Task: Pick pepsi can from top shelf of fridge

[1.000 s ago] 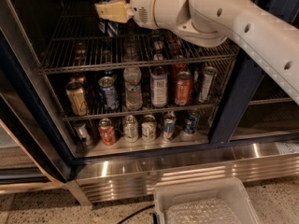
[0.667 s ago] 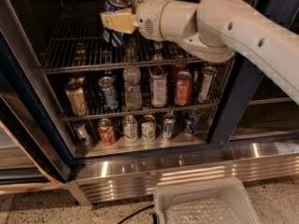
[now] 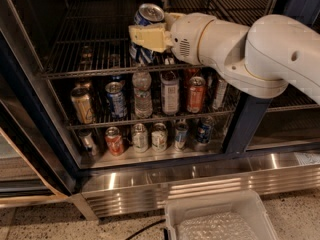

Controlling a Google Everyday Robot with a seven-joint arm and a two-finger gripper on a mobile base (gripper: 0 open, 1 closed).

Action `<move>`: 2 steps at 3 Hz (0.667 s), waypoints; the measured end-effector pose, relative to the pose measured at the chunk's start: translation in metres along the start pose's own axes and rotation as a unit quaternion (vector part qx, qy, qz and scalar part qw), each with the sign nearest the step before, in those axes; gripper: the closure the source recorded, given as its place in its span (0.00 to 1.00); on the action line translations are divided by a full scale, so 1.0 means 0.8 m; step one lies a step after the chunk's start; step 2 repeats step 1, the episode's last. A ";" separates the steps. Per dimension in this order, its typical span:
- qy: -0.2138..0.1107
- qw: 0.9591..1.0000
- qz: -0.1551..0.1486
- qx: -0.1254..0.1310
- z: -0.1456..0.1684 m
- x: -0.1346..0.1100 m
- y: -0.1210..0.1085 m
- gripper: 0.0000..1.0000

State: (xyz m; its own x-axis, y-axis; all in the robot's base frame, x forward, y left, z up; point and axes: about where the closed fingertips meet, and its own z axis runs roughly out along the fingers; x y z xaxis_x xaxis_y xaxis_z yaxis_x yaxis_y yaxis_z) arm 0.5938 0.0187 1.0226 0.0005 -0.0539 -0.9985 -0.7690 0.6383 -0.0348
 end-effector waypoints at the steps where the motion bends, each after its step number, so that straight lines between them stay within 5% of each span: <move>1: 0.000 1.000 0.000 0.000 0.000 0.000 0.000 1.00; 2: 0.000 1.000 0.000 0.000 0.000 0.000 0.000 1.00</move>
Offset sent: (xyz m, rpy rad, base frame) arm 0.0000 0.0000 0.0000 0.0000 0.0000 0.0000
